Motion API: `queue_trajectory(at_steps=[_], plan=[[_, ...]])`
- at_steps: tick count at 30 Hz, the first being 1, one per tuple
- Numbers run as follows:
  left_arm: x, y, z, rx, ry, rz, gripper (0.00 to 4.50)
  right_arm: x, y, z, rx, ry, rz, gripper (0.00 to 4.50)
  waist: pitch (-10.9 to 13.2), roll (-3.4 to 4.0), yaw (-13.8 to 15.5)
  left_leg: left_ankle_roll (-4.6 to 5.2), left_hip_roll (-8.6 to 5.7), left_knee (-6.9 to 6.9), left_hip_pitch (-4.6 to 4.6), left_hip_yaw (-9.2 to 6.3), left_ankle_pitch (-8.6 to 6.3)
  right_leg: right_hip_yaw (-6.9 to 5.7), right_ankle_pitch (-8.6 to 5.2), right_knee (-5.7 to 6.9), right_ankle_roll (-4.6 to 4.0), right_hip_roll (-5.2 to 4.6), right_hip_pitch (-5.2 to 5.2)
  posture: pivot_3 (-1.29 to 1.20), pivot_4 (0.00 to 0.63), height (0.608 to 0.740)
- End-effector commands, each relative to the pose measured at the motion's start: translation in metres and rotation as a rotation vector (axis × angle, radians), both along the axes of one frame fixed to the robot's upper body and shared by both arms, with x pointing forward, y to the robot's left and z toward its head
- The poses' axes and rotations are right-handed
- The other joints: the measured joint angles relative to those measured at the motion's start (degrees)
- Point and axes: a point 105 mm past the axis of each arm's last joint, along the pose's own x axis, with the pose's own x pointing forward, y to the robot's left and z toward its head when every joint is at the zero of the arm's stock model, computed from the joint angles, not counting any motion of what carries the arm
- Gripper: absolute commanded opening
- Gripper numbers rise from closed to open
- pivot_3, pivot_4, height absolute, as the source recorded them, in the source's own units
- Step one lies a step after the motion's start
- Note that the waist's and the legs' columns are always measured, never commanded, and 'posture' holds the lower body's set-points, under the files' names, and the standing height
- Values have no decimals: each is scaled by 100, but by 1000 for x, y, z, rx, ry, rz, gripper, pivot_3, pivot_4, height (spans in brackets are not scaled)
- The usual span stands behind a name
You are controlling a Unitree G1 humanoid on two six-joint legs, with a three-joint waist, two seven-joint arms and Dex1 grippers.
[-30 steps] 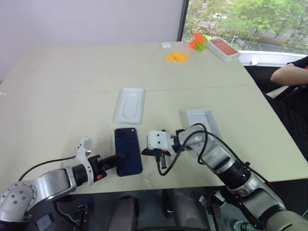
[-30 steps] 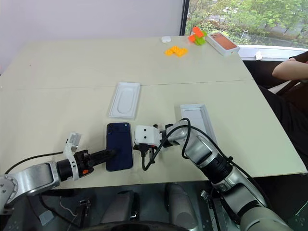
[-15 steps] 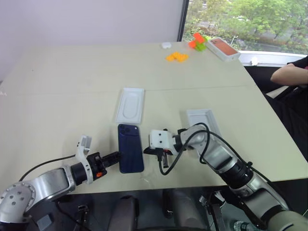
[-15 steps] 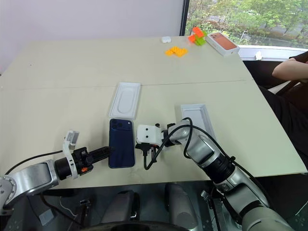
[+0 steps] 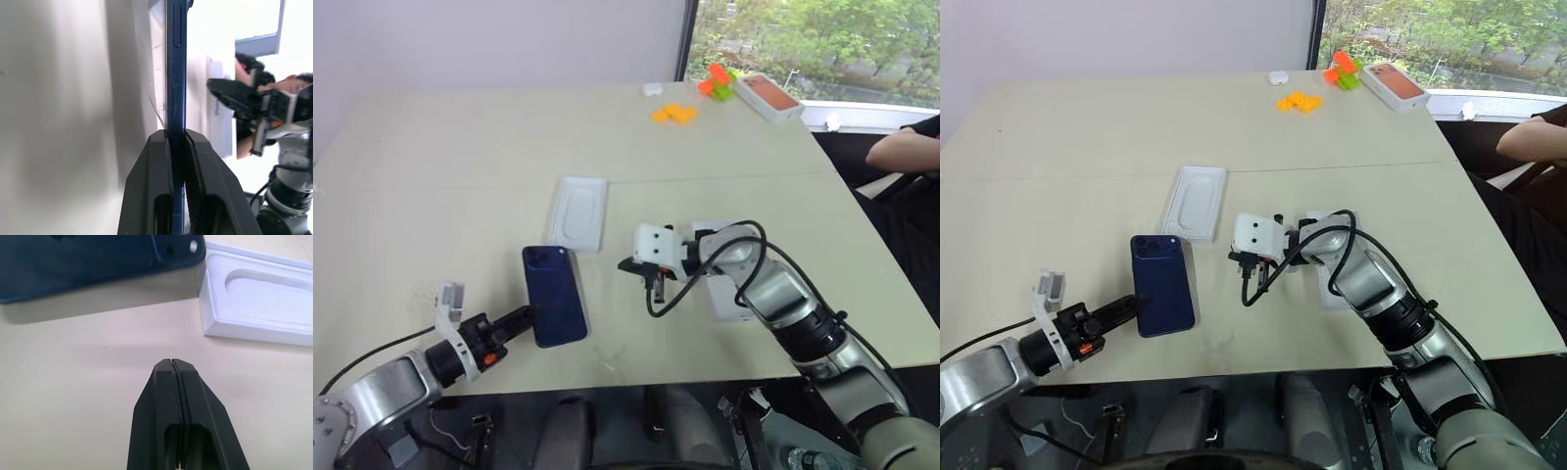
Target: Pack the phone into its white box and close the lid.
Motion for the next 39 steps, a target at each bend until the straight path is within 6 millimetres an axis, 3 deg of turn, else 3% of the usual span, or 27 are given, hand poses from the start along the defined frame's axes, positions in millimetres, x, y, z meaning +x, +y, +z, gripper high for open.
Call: queue_trajectory(at_steps=[1, 10, 13, 16, 23, 28, 31, 34, 39], plan=[[3, 6, 18, -42, -93, 35, 35, 3, 9, 12, 38, -59, 10, 0, 0, 0, 0, 0, -1, 4, -10, 0, 0, 0, 8, 0, -12, -2, -7, 0, 150, 740], [4, 26, 20, -55, -112, 135, 35, 19, 28, 24, 88, -122, -16, 0, 0, -1, -8, 0, -3, 6, -18, 1, 0, -1, 9, 0, -13, -4, -14, 0, 150, 740], [4, 35, 20, -42, -105, 167, 0, 21, 37, 28, 107, -117, -3, 864, -1, -1, -9, 0, -2, 7, -18, -1, 0, -3, 10, 1, -14, 0, -14, 0, 150, 740], [3, 49, 20, -19, -98, 212, 0, 23, 53, 31, 116, -140, 19, 2308, -1, -1, -28, 0, 1, 7, -18, 0, 0, -2, 11, 3, -15, 1, -15, 0, 150, 740], [1, 55, 21, 4, -102, 229, 0, 32, 70, 19, 97, -116, 26, 2308, -1, -2, 2, 0, 3, 7, -19, 0, 0, -4, 11, 3, -16, -5, -14, 0, 150, 740], [1, 54, 21, 3, -104, 232, 0, 36, 69, 4, 43, -85, 25, 2308, -1, -3, -8, -1, 0, 9, -20, 2, 1, -2, 12, 2, -15, -16, -14, 0, 150, 740], [1, 52, 22, 1, -106, 231, 0, 40, 67, -1, 28, -84, 10, 1564, -1, -2, -9, -1, 0, 9, -20, 1, 1, -3, 12, 2, -16, -14, -14, 0, 150, 740], [2, 51, 22, -1, -108, 229, 0, 41, 66, 0, 27, -88, 8, 174, -3, -5, -10, -1, 1, 9, -18, 0, 1, -4, 12, 4, -16, -11, -13, 0, 150, 740], [5, 50, 26, -8, -121, 234, 0, 38, 56, 6, -3, -151, 39, 73, -3, -5, 1, -2, 0, 10, -17, -1, 1, -5, 14, 7, -18, -6, -13, 0, 150, 740]])
